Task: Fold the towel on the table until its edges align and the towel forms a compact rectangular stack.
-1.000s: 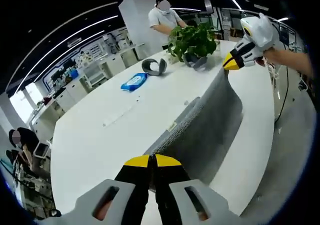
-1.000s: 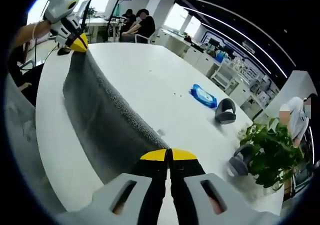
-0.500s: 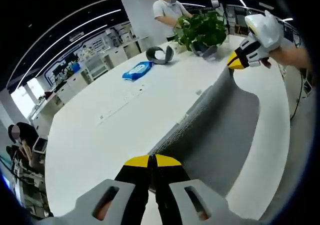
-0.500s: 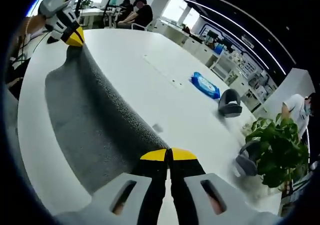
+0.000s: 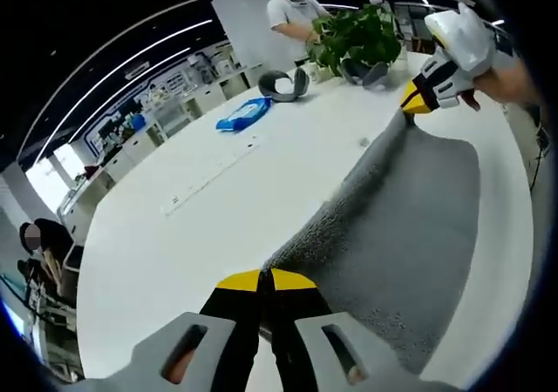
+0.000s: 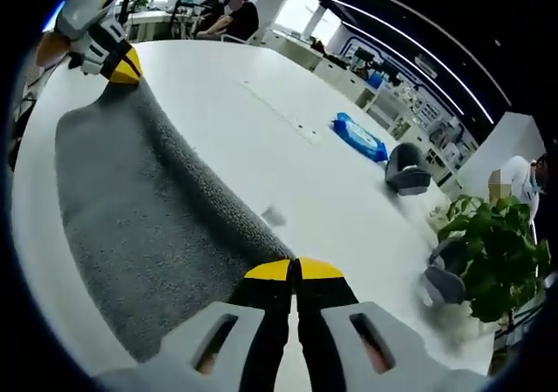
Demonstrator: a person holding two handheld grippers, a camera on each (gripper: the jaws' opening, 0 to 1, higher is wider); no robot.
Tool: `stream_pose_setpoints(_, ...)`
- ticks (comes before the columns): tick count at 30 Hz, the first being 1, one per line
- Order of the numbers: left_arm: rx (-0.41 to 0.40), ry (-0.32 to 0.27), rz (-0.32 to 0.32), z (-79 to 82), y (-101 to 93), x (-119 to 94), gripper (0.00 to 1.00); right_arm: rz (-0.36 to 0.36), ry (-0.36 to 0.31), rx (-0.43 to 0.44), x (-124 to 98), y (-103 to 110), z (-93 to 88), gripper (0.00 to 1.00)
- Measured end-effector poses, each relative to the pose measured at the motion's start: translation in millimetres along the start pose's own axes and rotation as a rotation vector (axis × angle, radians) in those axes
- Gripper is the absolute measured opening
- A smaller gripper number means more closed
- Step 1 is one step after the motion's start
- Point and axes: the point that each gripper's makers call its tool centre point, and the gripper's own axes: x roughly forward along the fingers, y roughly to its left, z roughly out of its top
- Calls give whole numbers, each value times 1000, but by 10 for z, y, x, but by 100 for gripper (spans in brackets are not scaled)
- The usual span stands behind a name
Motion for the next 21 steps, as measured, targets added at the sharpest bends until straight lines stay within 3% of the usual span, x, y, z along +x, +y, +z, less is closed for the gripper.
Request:
stream_pose_setpoints(10, 26, 52, -15, -165, -55, 196, 3, 5, 22, -5, 178, 30, -75, 0)
stream_pose_setpoints(13, 15, 19, 72, -127, 78, 179, 5, 4, 29, 35, 166, 24, -74, 0)
stream_pose_setpoints(18, -86, -16, 52, -57, 108, 123, 5, 5, 17, 128, 81, 35, -49, 1)
stream_pose_setpoints(21, -89, -21, 46, -25, 132, 104, 5, -21, 8, 169, -5, 21, -37, 6)
